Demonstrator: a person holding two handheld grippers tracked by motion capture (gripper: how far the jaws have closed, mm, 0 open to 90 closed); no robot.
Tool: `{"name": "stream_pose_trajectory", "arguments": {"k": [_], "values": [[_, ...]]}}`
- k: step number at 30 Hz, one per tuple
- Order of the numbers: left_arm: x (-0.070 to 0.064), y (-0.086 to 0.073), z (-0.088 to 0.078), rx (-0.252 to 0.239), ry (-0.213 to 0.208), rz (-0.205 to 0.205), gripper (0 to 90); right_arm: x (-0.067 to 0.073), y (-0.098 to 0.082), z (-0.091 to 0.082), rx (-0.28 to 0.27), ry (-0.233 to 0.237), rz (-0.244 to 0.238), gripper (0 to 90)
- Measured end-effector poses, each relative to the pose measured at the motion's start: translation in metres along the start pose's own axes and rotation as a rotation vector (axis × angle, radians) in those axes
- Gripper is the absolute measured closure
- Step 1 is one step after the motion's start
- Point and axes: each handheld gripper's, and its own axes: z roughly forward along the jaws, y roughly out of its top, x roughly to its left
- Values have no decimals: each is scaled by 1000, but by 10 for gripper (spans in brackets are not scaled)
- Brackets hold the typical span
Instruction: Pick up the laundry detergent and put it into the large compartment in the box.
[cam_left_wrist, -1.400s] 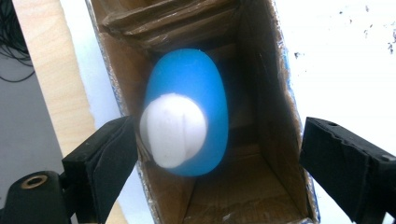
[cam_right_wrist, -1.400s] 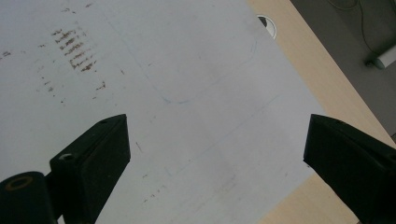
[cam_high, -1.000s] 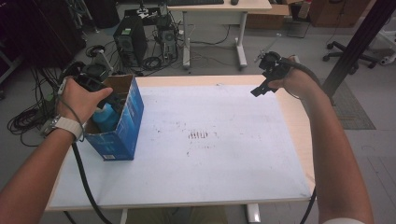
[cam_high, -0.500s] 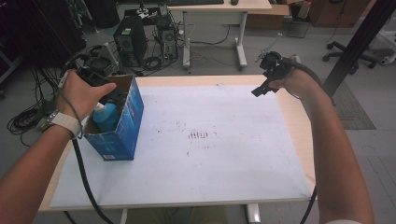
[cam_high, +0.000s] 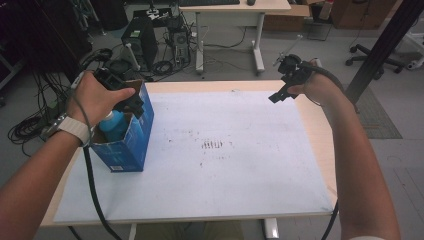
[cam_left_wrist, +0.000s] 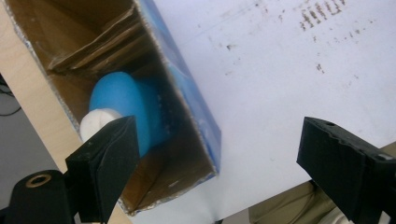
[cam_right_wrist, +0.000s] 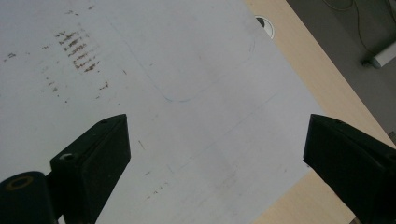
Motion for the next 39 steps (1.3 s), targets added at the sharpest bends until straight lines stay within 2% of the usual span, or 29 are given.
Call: {"name": "stream_pose_trajectory", "arguments": {"k": [15, 25, 35, 39], "values": [[-23, 7, -7, -12, -16, 74, 131, 0, 0, -2, -1, -2, 0, 74], [-43, 13, -7, -4, -34, 148, 129, 0, -2, -4, -2, -4, 4, 74], [-64, 15, -8, -30, -74, 218, 129, 0, -3, -4, 1, -2, 7, 74], [-73, 17, -8, -30, -77, 248, 129, 0, -2, -4, 1, -1, 8, 74]]}}
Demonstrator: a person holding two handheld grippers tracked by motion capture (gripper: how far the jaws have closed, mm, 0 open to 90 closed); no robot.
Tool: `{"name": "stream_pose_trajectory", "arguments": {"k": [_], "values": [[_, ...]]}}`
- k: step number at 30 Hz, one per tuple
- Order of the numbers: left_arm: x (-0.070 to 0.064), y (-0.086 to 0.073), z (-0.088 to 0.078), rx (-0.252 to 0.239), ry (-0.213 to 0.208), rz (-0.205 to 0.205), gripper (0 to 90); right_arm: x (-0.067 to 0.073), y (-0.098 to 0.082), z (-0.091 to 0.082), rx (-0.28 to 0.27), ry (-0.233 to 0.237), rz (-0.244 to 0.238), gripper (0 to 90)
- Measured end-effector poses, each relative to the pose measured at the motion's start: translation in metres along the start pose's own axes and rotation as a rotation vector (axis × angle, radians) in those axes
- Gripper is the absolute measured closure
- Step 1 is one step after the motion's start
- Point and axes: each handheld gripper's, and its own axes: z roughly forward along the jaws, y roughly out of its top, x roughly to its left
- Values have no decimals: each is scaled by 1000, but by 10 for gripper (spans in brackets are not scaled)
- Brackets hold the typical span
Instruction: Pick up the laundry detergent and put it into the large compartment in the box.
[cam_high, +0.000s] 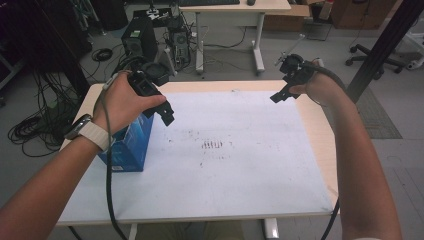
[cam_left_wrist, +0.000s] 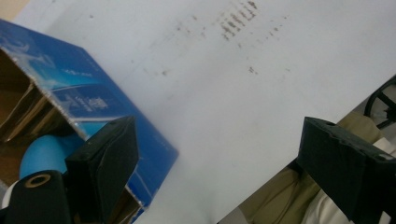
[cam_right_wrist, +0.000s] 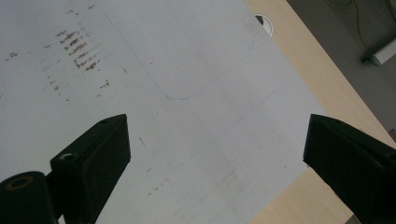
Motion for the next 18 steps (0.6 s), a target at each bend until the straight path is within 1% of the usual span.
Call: {"name": "stream_pose_trajectory", "arguments": {"k": [5, 11, 18], "values": [[-8, 5, 0, -2, -3, 27, 129, 0, -1, 1, 3, 0, 1, 74], [-15, 9, 1, 2, -17, 53, 131, 1, -3, 0, -1, 1, 3, 74], [-23, 14, 3, -10, -32, 80, 131, 1, -4, 3, 0, 6, 4, 73]]}}
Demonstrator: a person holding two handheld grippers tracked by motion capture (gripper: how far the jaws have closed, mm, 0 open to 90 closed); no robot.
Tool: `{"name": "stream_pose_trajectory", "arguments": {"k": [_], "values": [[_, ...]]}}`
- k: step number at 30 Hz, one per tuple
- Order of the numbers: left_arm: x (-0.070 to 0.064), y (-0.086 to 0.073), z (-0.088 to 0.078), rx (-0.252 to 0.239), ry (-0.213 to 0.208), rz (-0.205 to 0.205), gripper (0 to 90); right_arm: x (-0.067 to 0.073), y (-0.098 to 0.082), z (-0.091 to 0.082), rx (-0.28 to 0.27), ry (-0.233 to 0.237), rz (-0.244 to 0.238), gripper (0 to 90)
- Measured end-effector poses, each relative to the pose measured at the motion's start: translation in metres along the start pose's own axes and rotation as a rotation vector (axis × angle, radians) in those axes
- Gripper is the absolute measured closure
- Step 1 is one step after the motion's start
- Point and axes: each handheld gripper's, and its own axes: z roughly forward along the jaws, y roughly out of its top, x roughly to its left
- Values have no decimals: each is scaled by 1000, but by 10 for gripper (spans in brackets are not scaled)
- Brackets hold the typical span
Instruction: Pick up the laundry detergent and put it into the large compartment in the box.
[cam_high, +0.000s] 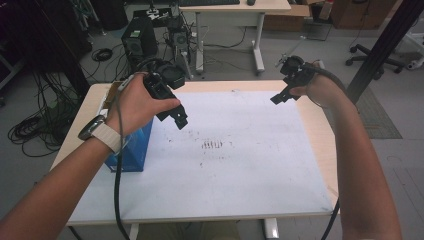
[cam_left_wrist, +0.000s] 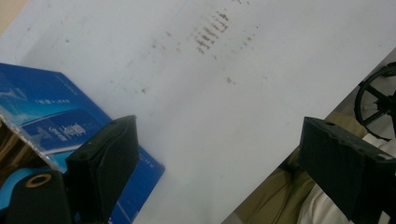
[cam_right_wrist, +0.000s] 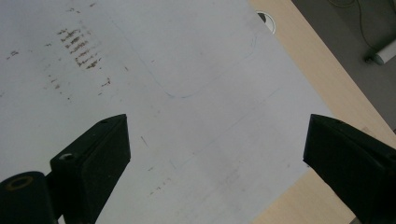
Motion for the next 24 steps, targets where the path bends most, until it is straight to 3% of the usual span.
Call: {"name": "stream_pose_trajectory", "arguments": {"k": [24], "values": [[-29, 12, 9, -33, -2, 100, 131, -1, 1, 1, -4, 6, -1, 73]]}}
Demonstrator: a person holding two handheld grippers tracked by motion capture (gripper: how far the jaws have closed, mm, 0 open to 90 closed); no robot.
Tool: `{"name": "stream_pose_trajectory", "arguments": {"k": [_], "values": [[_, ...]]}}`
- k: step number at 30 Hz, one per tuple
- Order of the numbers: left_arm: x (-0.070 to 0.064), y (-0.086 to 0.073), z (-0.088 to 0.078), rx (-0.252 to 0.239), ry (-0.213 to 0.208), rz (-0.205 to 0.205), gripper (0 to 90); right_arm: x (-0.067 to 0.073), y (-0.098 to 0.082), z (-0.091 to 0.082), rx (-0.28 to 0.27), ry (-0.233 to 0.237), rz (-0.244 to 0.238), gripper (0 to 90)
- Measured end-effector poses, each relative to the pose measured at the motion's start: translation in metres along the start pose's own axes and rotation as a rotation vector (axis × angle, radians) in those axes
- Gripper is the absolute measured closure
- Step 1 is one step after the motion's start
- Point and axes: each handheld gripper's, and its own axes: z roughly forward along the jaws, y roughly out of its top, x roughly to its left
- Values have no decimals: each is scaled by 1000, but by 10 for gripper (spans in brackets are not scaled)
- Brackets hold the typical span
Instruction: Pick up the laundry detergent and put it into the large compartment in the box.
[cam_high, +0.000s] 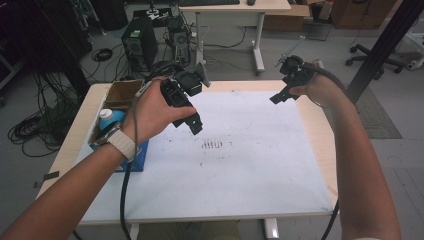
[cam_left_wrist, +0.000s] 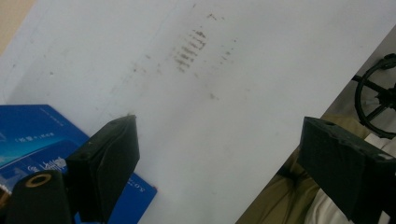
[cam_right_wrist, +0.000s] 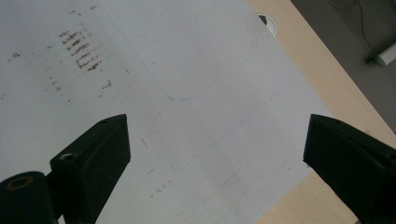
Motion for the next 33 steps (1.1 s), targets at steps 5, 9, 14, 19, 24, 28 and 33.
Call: {"name": "stream_pose_trajectory", "arguments": {"k": [5, 9, 14, 19, 24, 28, 33], "values": [[-2, 1, 2, -3, -6, 16, 132, 0, 1, 2, 7, 0, 0, 73], [-3, 1, 2, -7, -7, 20, 131, 0, 2, 2, 4, -2, 1, 74], [-3, 2, 3, -8, -10, 20, 132, 1, 1, 1, 10, -4, 0, 73], [-3, 3, 4, -9, -14, 18, 132, 1, 1, 2, 10, -3, -1, 74], [-3, 4, 5, -9, -13, 19, 132, 1, 0, 2, 11, -2, -3, 73], [-2, 5, 5, -8, -15, 18, 132, 0, -1, 2, 7, -4, -1, 74], [-2, 7, 6, -9, -20, 21, 133, -1, -2, 1, 4, -4, 2, 73]]}}
